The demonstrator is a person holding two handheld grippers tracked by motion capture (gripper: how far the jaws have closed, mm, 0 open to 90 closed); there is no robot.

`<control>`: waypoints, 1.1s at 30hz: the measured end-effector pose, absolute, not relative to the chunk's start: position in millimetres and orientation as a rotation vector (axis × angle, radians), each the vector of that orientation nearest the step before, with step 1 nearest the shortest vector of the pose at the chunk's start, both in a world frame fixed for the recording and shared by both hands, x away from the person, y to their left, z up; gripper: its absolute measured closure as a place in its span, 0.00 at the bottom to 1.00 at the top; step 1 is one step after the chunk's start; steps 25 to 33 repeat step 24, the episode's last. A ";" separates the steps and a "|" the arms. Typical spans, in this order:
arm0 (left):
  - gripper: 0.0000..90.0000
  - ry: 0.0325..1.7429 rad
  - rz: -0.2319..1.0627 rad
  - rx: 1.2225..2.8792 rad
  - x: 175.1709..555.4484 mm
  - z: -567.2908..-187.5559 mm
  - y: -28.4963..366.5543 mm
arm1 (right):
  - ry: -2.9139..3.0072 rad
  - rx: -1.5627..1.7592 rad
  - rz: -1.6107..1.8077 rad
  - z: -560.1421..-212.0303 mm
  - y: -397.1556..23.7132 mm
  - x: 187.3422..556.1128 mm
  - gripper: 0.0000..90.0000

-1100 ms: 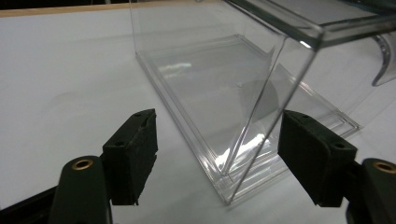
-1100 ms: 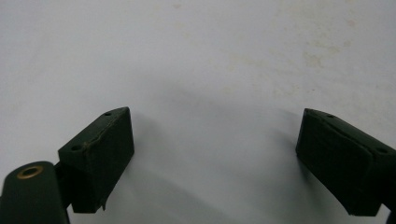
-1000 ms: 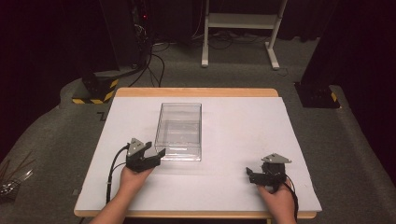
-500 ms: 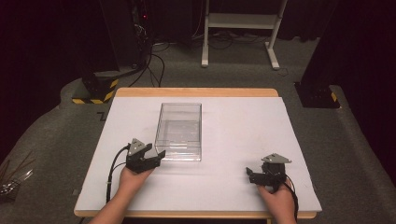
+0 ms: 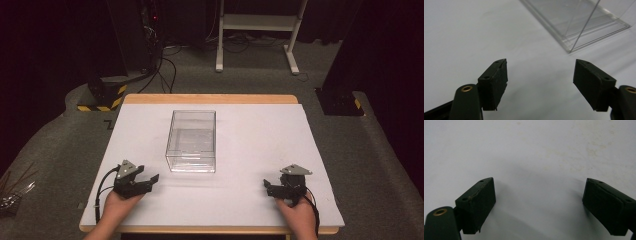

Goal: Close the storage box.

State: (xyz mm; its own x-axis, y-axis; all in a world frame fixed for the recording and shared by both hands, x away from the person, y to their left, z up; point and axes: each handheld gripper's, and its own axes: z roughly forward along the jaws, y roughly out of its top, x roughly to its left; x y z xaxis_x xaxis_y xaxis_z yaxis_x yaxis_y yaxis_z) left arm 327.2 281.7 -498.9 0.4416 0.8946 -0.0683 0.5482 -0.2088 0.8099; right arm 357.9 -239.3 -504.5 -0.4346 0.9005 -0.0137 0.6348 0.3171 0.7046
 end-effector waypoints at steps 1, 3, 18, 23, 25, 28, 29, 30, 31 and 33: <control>0.31 1.231 0.547 1.885 325.5 -499.5 285.2 | 2.183 1.362 0.889 -504.5 -239.3 357.9 0.12; 0.31 1.259 0.567 1.890 321.7 -501.3 295.3 | 2.183 1.364 0.889 -504.5 -239.2 357.8 0.12; 0.19 1.335 0.599 1.984 318.2 -508.7 311.0 | 2.183 1.359 0.889 -504.5 -239.3 357.9 0.13; 0.19 1.336 0.599 1.985 318.2 -508.7 310.8 | 2.182 1.363 0.892 -504.3 -239.8 357.9 0.13; 0.19 1.335 0.599 1.985 318.2 -508.7 310.8 | 2.182 1.363 0.891 -504.3 -239.8 357.9 0.13; 0.19 1.335 0.599 1.985 318.2 -508.7 310.8 | 2.182 1.363 0.891 -504.3 -239.8 357.9 0.13; 0.19 1.335 0.599 1.985 318.2 -508.7 310.8 | 2.182 1.363 0.891 -504.3 -239.8 357.9 0.13; 0.19 1.335 0.599 1.985 318.2 -508.7 310.8 | 2.182 1.363 0.891 -504.3 -239.8 357.9 0.13; 0.19 1.335 0.599 1.985 318.2 -508.7 310.8 | 2.182 1.363 0.891 -504.3 -239.8 357.9 0.13; 0.19 1.335 0.599 1.985 318.2 -508.7 310.8 | 2.182 1.363 0.891 -504.3 -239.8 357.9 0.13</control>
